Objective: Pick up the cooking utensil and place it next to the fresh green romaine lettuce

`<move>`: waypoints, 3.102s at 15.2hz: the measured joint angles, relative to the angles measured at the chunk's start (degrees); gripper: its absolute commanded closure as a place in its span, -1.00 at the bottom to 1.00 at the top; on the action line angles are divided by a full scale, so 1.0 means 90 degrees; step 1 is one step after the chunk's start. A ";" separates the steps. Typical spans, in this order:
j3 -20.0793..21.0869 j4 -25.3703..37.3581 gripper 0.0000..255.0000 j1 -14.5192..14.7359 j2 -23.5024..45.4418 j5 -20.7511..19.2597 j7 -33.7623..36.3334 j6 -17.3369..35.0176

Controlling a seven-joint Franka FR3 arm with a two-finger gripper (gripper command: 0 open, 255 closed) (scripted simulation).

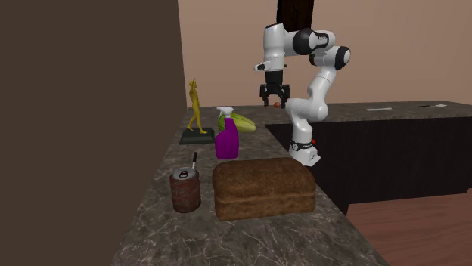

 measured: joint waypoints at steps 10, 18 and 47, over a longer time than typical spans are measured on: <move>-0.0642 0.0586 -1.00 0.0083 0.1765 -0.0558 -0.1783 0.1122; -0.1051 0.1770 -1.00 0.0187 0.3711 -0.0753 -0.3472 0.1896; -0.0818 0.5982 -1.00 0.0123 0.8426 -0.0715 -0.6423 0.2544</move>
